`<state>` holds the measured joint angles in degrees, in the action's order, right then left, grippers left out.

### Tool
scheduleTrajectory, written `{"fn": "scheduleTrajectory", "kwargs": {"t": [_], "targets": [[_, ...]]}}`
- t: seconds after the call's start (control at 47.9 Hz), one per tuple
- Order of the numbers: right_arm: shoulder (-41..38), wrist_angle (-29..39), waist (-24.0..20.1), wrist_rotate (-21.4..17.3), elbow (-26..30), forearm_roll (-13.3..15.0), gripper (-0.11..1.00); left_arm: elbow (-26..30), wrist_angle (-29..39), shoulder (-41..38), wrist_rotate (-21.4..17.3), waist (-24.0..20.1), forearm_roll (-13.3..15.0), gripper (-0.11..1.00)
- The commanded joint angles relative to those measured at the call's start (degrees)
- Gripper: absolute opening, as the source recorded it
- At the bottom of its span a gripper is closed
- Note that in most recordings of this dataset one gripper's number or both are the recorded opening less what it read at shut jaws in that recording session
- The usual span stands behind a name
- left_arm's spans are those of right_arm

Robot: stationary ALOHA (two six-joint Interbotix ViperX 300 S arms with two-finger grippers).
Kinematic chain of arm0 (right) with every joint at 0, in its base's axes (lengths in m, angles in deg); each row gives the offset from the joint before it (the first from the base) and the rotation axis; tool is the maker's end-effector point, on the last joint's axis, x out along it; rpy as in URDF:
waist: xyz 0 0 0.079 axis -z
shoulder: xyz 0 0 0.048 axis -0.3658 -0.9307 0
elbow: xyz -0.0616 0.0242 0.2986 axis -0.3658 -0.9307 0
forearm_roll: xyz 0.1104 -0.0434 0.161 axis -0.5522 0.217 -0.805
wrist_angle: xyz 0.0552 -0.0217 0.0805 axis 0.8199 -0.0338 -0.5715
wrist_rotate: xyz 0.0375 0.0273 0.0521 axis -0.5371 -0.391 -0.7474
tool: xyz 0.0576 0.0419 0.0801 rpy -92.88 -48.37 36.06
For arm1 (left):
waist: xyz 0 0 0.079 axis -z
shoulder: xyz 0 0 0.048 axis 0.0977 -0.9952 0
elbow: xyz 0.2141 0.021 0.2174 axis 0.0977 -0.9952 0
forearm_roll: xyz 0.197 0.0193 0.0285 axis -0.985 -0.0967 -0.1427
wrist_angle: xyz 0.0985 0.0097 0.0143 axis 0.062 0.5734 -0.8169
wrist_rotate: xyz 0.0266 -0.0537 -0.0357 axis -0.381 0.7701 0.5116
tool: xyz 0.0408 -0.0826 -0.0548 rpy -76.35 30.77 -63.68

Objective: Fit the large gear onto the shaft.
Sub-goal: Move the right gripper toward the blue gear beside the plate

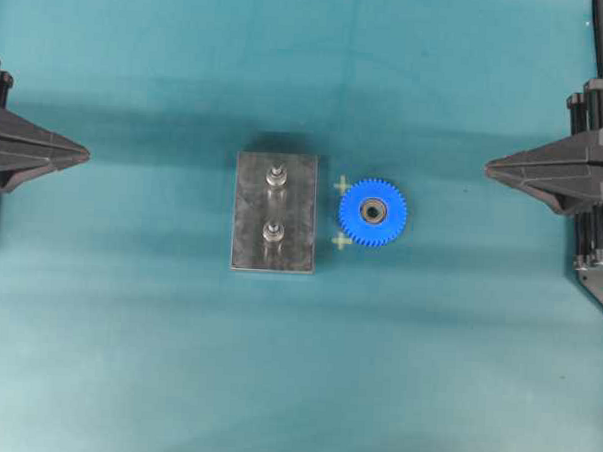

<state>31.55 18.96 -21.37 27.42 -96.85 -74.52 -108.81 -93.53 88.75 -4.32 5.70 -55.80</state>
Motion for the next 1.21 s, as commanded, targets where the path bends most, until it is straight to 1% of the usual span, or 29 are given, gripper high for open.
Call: {"fn": "scheduleTrajectory", "kwargs": {"t": [0.0, 0.042, 0.104, 0.167, 0.25, 0.417, 0.501, 0.647, 0.772, 0.876, 1.064, 1.189], "targets": [[-0.9, -0.1, 0.6, -0.4, 0.4, -0.4, 0.01, 0.4, 2.7, -2.5, 2.5, 0.3, -0.4, 0.00], [-1.2, 2.5, 1.4, -0.8, 0.4, -2.9, 0.01, 1.0, 4.8, -3.5, 3.9, 0.3, -0.4, 0.00], [-1.9, 8.4, 2.8, -1.8, 1.0, -6.4, 0.01, 2.0, 7.6, -5.4, 5.4, 0.3, -0.4, 0.00], [-3.1, 15.4, 5.0, -2.8, 2.3, -8.5, 0.01, 3.5, 9.8, -7.5, 6.3, 0.3, -0.4, 0.00], [-4.6, 21.4, 6.8, -3.3, 4.0, -8.4, 0.01, 4.7, 11.4, -9.9, 6.3, 0.3, -0.4, 0.00], [-9.8, 30.6, 9.4, -3.3, 6.8, -8.5, 0.01, 6.1, 14.1, -15.0, 6.2, 0.3, -0.6, 0.00], [-14.1, 34.7, 10.5, -3.3, 8.4, -8.5, 0.01, 6.9, 15.5, -16.8, 6.2, 0.3, -0.5, 0.00], [-24.3, 41.7, 11.3, -3.1, 13.7, -8.1, 0.01, 8.6, 20.0, -17.4, 6.0, 0.3, -0.8, 0.00], [-32.2, 43.7, 11.4, -2.7, 17.4, -5.5, 0.01, 9.6, 23.2, -18.4, 5.9, 0.3, -0.9, 0.00], [-37.7, 43.9, 11.3, -2.3, 19.7, -4.0, 0.01, 10.2, 23.3, -20.3, 5.9, 0.4, -0.9, 0.00], [-44.2, 46.1, 11.3, -1.6, 23.3, -3.9, 0.01, 11.2, 23.3, -23.8, 5.8, 0.3, -0.9, 0.00], [-47.9, 47.9, 11.3, 1.2, 25.5, -3.9, 0.01, 11.3, 23.3, -25.4, 5.8, 0.4, -0.9, 0.00]]}}
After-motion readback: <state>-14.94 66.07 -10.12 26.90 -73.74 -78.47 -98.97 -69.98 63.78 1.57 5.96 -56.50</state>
